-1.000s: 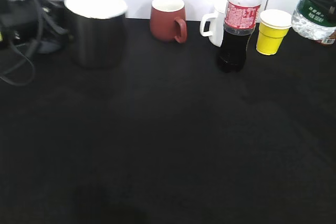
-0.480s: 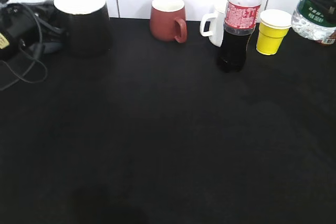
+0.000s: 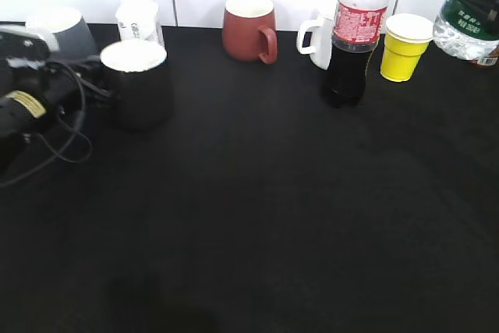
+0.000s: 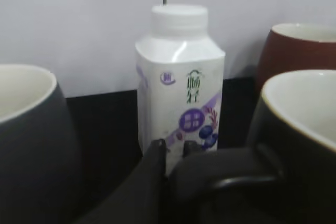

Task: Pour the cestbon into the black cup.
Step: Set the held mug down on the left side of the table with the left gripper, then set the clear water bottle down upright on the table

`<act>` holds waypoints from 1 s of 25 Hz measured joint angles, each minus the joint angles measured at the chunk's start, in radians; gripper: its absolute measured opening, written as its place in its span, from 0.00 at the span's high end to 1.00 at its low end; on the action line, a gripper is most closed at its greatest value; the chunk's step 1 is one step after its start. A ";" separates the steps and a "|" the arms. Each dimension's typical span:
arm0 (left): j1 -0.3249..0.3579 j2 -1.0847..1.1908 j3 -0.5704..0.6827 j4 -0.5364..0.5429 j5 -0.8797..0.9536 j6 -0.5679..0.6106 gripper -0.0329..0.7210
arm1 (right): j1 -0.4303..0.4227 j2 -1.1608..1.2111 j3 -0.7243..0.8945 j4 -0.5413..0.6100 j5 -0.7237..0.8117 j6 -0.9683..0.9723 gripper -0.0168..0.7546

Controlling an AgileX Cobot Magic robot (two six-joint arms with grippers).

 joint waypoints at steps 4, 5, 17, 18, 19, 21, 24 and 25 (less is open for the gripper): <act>-0.014 0.041 -0.036 -0.003 -0.027 -0.002 0.87 | 0.000 0.000 0.000 0.000 0.000 0.000 0.35; -0.014 0.042 -0.036 -0.002 -0.029 -0.002 0.87 | 0.000 0.000 0.000 0.000 0.000 0.000 0.35; -0.016 -0.270 0.415 -0.014 -0.088 -0.018 0.53 | 0.000 0.058 0.000 0.027 0.072 -0.015 0.35; -0.018 -0.315 0.439 0.035 -0.088 -0.018 0.53 | 0.000 0.087 0.003 0.033 0.075 -0.044 0.35; -0.019 -0.338 0.448 0.055 -0.088 -0.018 0.53 | 0.000 0.129 0.010 0.039 0.075 -0.085 0.35; -0.023 -0.420 0.457 0.084 -0.088 -0.018 0.53 | 0.000 0.219 0.018 0.106 0.074 -0.173 0.35; -0.023 -0.485 0.457 0.097 -0.088 -0.025 0.53 | 0.000 0.359 0.018 0.223 0.047 -0.329 0.35; -0.023 -0.498 0.457 0.118 -0.088 -0.037 0.53 | 0.000 0.402 0.018 0.250 0.018 -0.368 0.35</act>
